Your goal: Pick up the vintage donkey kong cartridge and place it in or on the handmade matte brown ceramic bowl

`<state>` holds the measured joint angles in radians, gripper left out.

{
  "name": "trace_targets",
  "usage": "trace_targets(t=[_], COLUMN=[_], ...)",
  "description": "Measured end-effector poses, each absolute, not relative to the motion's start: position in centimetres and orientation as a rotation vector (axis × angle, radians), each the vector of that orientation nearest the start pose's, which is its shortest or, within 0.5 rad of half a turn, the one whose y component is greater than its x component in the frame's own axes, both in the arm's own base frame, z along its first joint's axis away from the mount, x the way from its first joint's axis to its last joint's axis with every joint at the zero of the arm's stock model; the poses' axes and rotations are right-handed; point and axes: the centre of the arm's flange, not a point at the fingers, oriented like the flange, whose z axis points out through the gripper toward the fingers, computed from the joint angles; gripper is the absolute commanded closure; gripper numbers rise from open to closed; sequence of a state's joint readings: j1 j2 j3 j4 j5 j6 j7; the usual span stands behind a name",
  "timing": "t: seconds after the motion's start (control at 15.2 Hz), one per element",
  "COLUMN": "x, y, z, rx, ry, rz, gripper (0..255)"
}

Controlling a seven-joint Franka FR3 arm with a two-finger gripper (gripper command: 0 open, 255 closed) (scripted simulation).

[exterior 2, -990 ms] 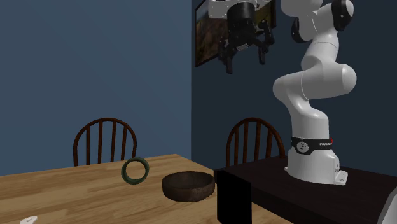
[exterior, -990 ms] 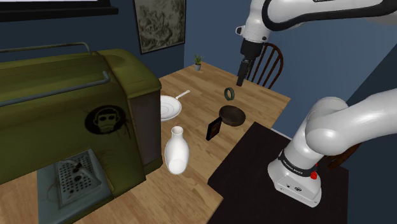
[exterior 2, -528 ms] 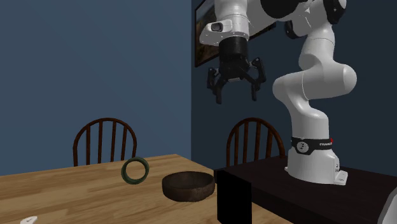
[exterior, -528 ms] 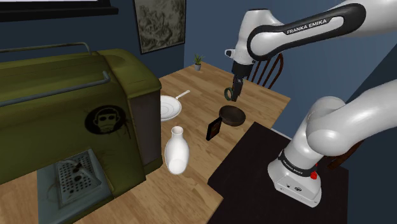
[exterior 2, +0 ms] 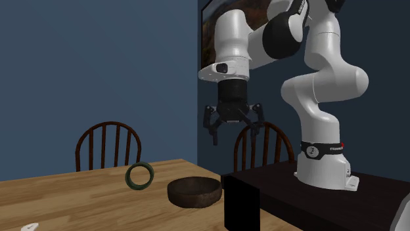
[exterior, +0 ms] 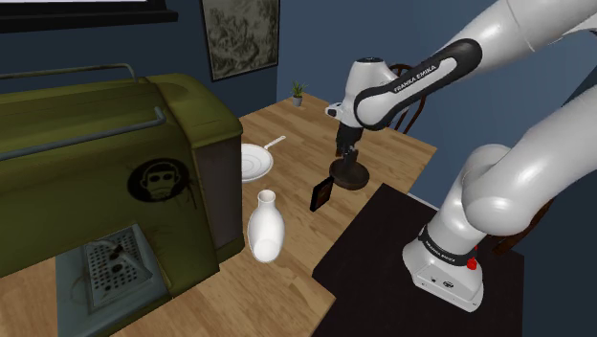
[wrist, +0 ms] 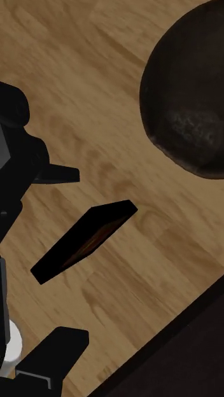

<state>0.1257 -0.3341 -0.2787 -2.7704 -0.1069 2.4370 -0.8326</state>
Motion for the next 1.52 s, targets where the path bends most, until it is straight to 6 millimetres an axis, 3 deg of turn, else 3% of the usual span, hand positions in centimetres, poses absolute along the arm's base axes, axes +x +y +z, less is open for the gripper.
trace_targets(t=[0.2,0.66,1.12,1.19,1.52], x=[38.2,38.4,38.4,38.4,38.5], y=[-5.1,-5.0,-5.1,-5.1,-5.2], z=[27.4,23.3,22.5,22.5,22.6], rx=[-2.834,-2.817,-2.818,-2.818,-2.819], ry=[-1.326,-1.370,-1.370,-1.370,-1.370], rz=[-0.008,-0.011,-0.012,-0.012,-0.015], gripper=[0,0,0,255,255])
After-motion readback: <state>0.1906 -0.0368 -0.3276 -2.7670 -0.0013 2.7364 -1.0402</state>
